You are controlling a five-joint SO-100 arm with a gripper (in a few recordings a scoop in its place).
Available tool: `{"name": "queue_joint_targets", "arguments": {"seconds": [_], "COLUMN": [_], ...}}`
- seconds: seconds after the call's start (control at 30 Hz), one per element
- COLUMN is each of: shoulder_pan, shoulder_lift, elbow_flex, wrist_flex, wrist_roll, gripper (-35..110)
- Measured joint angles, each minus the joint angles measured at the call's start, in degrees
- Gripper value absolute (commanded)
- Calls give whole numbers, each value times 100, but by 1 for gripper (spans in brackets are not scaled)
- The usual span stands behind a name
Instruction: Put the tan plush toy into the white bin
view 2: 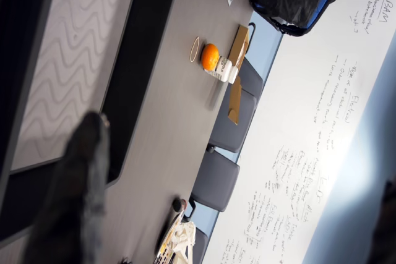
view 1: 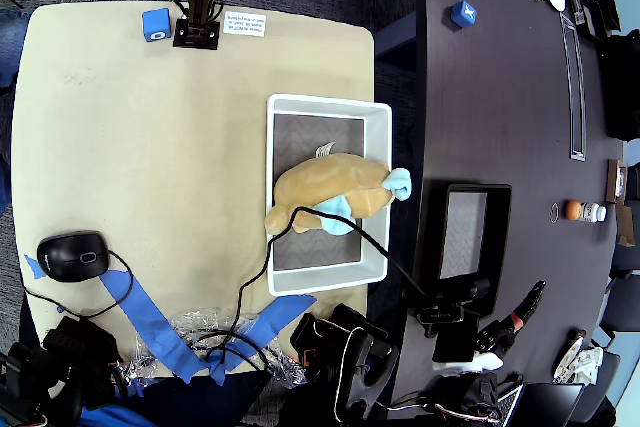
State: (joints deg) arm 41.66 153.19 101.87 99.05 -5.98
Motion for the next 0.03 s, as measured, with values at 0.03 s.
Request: {"name": "queue_joint_targets", "arguments": {"seconds": [0.03], "shoulder_pan": [0], "shoulder_lift": [0], "elbow_flex": [0], "wrist_flex": [0], "wrist_roll": [0], "gripper": [62]}}
